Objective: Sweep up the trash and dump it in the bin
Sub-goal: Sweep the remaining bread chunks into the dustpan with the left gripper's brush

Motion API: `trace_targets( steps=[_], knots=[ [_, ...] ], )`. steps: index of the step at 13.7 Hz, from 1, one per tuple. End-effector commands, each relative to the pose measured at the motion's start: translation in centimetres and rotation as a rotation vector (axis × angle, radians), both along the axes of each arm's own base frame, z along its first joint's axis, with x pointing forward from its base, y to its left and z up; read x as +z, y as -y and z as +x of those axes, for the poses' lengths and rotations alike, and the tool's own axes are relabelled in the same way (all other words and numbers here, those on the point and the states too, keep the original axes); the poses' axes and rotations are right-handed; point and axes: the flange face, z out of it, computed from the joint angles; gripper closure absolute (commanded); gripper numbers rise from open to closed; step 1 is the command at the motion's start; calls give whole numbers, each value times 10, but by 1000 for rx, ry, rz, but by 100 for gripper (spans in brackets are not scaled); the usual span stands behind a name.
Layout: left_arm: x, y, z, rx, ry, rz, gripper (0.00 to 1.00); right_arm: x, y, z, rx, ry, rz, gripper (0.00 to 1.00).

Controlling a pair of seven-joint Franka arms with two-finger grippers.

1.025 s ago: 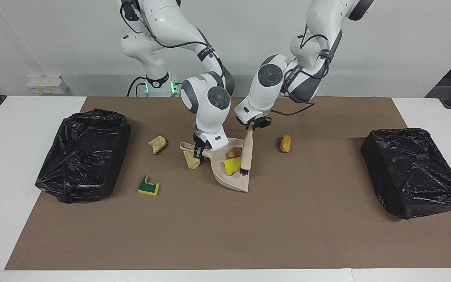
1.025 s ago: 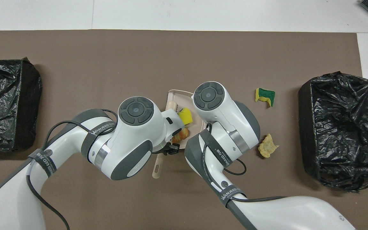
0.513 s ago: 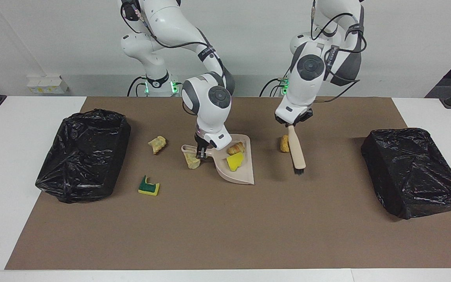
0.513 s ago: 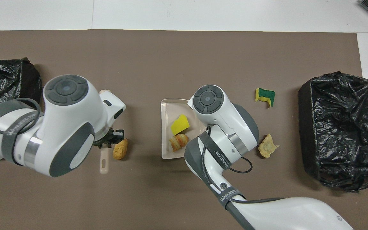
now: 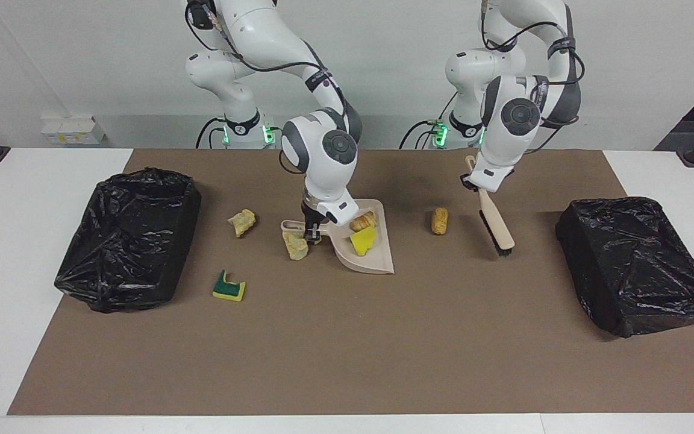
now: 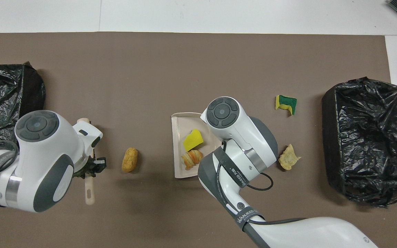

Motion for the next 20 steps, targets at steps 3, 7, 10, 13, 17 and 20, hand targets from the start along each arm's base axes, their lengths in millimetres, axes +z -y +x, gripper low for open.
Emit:
trace_targets(
  steps=[3, 7, 10, 13, 17, 20],
  knots=[
    [-21, 37, -38, 16, 54, -60, 100, 2, 3, -7, 20, -2, 21, 100],
    [-29, 124, -48, 20, 149, -143, 100, 2, 3, -7, 20, -1, 22, 100],
    [-19, 154, -56, -6, 164, -150, 100, 2, 3, -7, 19, -2, 24, 100],
    [-17, 182, -58, -26, 179, -185, 100, 2, 3, -7, 18, -3, 25, 100],
    [-36, 213, -66, -41, 165, -271, 100, 2, -1, -8, -10, -10, 77, 100],
    [-8, 244, -34, -6, 179, -370, 100, -1, 1, -9, 0, -17, 74, 100]
  ],
)
